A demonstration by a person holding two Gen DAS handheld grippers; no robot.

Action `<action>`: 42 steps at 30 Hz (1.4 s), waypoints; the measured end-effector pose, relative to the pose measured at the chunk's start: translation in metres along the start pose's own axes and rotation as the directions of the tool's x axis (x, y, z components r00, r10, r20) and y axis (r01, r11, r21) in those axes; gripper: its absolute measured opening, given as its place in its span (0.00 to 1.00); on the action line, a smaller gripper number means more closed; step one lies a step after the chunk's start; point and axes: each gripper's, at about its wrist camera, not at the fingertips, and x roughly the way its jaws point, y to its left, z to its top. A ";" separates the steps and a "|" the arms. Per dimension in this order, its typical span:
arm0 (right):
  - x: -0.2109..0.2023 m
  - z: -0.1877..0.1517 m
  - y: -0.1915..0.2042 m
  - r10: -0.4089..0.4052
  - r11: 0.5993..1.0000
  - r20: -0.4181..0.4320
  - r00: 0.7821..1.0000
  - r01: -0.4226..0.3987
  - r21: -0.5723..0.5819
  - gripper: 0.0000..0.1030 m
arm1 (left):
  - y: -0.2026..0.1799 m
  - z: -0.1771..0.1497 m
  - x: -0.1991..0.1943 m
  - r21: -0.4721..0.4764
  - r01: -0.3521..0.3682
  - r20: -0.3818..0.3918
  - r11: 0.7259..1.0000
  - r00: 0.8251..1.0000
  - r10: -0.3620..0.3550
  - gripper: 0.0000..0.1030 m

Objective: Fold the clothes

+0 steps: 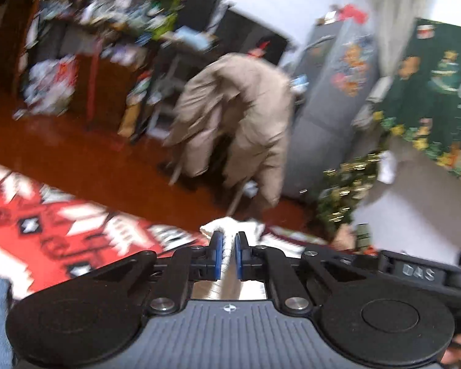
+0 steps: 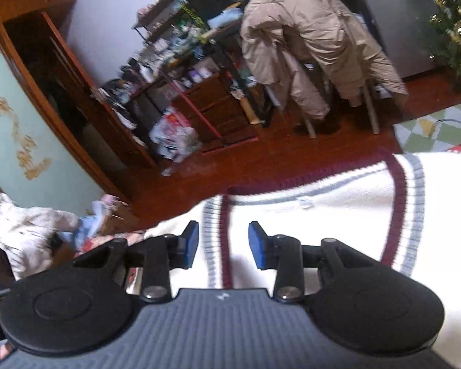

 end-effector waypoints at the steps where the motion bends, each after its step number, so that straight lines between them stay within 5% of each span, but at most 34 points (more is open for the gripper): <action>1: -0.002 0.001 -0.001 0.034 0.999 0.005 0.999 -0.034 0.011 0.39 | -0.004 -0.001 -0.002 0.023 0.028 0.008 0.999 1.000 -0.028 0.08; 7: -0.004 0.007 -0.013 0.133 0.987 0.014 0.991 -0.134 0.089 0.41 | -0.033 -0.020 0.014 0.172 0.147 -0.135 0.974 0.983 -0.124 0.08; 11: -0.002 0.007 -0.016 0.079 0.995 -0.010 0.997 -0.078 0.065 0.42 | -0.041 -0.028 0.026 0.209 0.170 -0.215 0.963 0.969 -0.125 0.10; 13: 0.001 0.005 -0.016 0.065 0.996 -0.032 0.997 -0.062 0.070 0.38 | -0.040 -0.028 0.026 0.198 0.175 -0.217 0.964 0.967 -0.131 0.10; 15: 0.005 0.003 -0.018 0.056 0.996 -0.057 0.997 -0.052 0.074 0.13 | -0.037 -0.026 0.026 0.164 0.190 -0.223 0.968 0.963 -0.151 0.10; 18: 0.011 0.002 -0.021 0.036 0.997 -0.074 0.997 -0.031 0.073 0.07 | -0.034 -0.024 0.027 0.133 0.186 -0.222 0.974 0.963 -0.153 0.11; 21: 0.018 0.002 -0.024 0.013 0.997 -0.076 0.997 -0.007 0.080 0.05 | -0.031 -0.023 0.026 0.092 0.186 -0.220 0.978 0.962 -0.163 0.26; 26: 0.020 0.002 -0.034 0.000 0.993 -0.055 0.998 0.007 0.115 0.05 | -0.023 -0.020 0.027 -0.021 0.197 -0.222 0.980 0.955 -0.196 0.33; 28: 0.018 0.003 -0.038 0.022 0.991 -0.035 0.999 -0.017 0.131 0.05 | -0.023 -0.019 0.028 -0.023 0.168 -0.201 0.986 0.965 -0.169 0.33; 32: 0.016 0.006 -0.041 0.054 0.988 0.000 0.999 -0.054 0.147 0.10 | -0.019 -0.012 0.011 -0.031 0.027 -0.002 0.999 1.000 -0.027 0.33; 36: 0.016 0.006 -0.042 0.030 0.990 0.002 1.000 -0.030 0.140 0.10 | 0.013 0.003 -0.008 -0.178 -0.092 0.130 0.980 0.985 0.116 0.31; 40: 0.016 0.007 -0.043 0.032 0.989 -0.001 0.999 -0.032 0.143 0.10 | 0.041 0.006 -0.011 -0.334 -0.080 0.113 0.939 0.986 0.124 0.31; 42: 0.016 0.007 -0.042 0.033 0.990 -0.002 0.999 -0.032 0.139 0.10 | 0.040 0.006 -0.009 -0.335 -0.062 0.095 0.940 0.991 0.099 0.31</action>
